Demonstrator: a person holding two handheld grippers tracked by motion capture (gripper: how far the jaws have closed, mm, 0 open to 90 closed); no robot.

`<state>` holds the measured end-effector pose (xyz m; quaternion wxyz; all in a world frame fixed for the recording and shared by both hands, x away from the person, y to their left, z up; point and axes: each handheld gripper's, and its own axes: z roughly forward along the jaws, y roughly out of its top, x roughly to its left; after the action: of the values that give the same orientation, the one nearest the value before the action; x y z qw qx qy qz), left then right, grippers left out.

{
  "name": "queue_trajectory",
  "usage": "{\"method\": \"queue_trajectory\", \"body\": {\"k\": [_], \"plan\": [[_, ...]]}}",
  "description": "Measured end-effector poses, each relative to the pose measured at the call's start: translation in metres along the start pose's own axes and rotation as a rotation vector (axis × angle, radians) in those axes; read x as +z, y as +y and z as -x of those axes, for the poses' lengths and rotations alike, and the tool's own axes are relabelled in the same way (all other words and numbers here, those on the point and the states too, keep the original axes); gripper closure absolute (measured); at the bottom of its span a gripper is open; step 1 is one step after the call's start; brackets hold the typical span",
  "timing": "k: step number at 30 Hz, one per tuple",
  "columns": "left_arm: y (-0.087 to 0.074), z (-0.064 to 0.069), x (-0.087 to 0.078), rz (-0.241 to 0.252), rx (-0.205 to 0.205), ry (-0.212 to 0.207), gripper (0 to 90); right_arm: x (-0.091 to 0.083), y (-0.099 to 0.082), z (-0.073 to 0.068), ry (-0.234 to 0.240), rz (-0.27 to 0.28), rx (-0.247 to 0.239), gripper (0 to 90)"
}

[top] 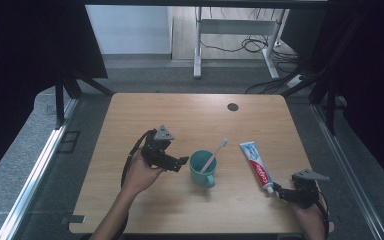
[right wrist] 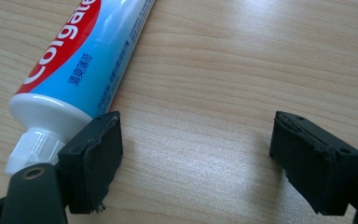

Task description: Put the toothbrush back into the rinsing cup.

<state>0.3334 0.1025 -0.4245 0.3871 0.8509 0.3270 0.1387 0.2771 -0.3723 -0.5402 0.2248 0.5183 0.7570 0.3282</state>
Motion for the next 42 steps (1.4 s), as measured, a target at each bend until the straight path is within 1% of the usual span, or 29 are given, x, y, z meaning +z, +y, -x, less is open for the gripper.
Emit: {"method": "queue_trajectory", "body": {"k": [12, 21, 24, 26, 28, 36, 42], "plan": [[-0.022, -0.007, -0.011, 0.011, -0.009, 0.031, 0.9, 0.000, 0.000, 0.000, 0.000, 0.001, -0.001, 16.7], [-0.043, -0.009, -0.014, 0.014, -0.032, 0.040, 1.0, 0.000, 0.000, 0.000, 0.000, 0.001, 0.001, 16.7], [-0.051, -0.010, -0.015, 0.019, -0.046, 0.040, 1.1, 0.000, 0.000, 0.000, 0.000, 0.002, 0.002, 16.7], [-0.056, -0.011, -0.016, 0.021, -0.049, 0.048, 1.2, 0.000, 0.000, 0.000, 0.000, 0.001, 0.001, 16.7], [-0.061, -0.011, -0.016, 0.027, -0.057, 0.047, 1.3, 0.000, 0.000, 0.000, 0.000, 0.001, 0.001, 16.7], [-0.079, -0.009, -0.012, 0.025, -0.060, 0.060, 1.5, 0.000, 0.000, 0.000, 0.000, 0.001, 0.002, 16.7], [-0.093, -0.008, -0.007, 0.025, -0.077, 0.059, 1.8, 0.000, 0.000, 0.000, 0.000, 0.002, 0.001, 16.7]]}}
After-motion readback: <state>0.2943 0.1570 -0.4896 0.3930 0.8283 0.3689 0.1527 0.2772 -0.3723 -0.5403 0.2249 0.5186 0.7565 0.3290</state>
